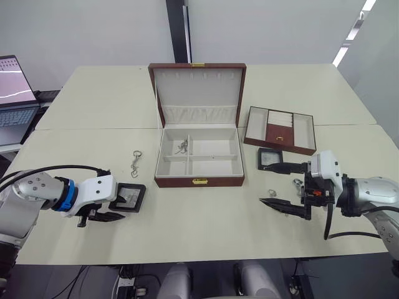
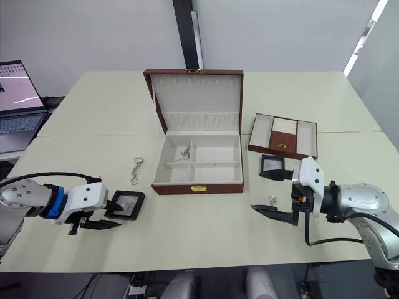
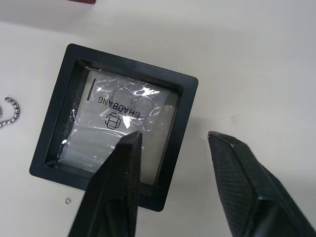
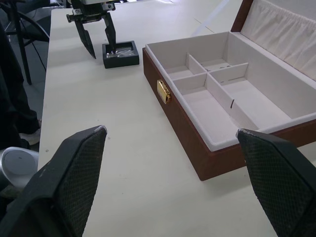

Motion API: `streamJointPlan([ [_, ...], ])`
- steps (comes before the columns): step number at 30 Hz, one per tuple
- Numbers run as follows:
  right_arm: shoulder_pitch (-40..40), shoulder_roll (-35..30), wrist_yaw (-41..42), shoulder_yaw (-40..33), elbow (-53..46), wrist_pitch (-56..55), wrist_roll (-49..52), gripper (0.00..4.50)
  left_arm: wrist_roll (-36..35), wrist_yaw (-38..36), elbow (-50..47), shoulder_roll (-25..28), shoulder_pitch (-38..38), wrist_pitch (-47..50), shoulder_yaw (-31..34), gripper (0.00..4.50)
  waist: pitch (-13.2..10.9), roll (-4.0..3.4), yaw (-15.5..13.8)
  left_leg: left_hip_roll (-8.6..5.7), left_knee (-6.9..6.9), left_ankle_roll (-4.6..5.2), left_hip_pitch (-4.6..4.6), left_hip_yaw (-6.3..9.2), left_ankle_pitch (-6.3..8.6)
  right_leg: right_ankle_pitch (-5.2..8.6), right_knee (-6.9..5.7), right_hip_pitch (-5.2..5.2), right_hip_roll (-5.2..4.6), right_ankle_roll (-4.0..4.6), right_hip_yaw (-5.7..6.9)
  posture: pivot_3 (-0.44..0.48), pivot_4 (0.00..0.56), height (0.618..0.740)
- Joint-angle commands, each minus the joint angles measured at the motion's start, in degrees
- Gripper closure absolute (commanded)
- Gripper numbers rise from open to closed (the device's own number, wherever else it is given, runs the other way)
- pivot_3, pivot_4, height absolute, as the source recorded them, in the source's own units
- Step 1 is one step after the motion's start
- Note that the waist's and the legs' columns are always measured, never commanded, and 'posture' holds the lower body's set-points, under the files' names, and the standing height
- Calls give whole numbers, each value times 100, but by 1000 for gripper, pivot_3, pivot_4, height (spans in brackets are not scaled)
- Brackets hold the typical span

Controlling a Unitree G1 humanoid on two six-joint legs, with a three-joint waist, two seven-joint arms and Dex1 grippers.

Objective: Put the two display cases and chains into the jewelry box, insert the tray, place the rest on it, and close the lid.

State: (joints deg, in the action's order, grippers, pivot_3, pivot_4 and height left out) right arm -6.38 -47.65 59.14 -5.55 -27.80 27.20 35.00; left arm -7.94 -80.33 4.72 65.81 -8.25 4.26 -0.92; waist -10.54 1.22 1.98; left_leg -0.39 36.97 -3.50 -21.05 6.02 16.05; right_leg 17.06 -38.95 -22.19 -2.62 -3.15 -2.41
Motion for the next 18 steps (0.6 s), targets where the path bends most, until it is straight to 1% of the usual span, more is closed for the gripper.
streamJointPlan([
  [1,-120,-11,-43,-78,-169,28,88,0,-10,47,-89,-20,-65,-23,41,3609,0,0,0,0,0,0,0,0,0,0,0,0,0,0,0,0,150,740],
  [3,-124,-4,-57,-96,-203,55,139,0,-10,77,-62,-55,-114,-44,44,4246,0,0,-1,0,0,0,0,0,0,0,0,0,0,0,0,0,150,740],
  [4,-121,4,-61,-112,-229,67,174,0,-14,80,-57,-64,-123,-46,50,4492,0,0,-3,0,0,0,0,0,0,0,0,0,0,0,1,0,150,740],
  [13,45,0,-14,-160,-325,-1,260,0,-31,35,-118,-68,-174,72,5,4492,0,0,-2,0,1,0,0,1,0,0,0,1,0,0,1,0,150,740],
  [18,108,-3,20,-202,-286,-74,277,0,-104,-2,-227,-8,-166,200,105,4492,0,0,-1,0,1,0,0,1,0,0,0,1,0,0,1,0,150,740],
])
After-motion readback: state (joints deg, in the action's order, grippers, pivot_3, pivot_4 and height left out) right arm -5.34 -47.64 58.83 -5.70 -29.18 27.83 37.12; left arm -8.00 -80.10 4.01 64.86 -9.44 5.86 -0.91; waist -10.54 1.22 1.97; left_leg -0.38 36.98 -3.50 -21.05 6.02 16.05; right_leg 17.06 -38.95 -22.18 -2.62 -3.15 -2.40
